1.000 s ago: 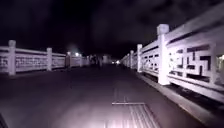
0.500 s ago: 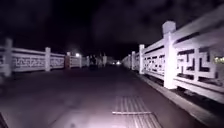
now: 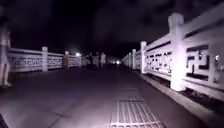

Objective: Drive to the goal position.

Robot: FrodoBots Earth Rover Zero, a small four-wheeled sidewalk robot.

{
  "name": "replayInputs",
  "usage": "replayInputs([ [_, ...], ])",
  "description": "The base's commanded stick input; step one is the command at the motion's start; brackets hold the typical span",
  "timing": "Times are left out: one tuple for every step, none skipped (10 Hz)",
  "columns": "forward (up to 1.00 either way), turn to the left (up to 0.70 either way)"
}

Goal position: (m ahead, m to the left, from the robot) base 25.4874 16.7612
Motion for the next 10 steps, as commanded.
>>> replayInputs([
  [0.45, 0.0],
  [0.45, 0.0],
  [0.45, 0.0],
  [0.45, 0.0],
  [0.45, -0.19],
  [0.45, -0.27],
  [0.45, -0.27],
  [0.45, -0.27],
  [0.45, -0.27],
  [0.45, -0.17],
])
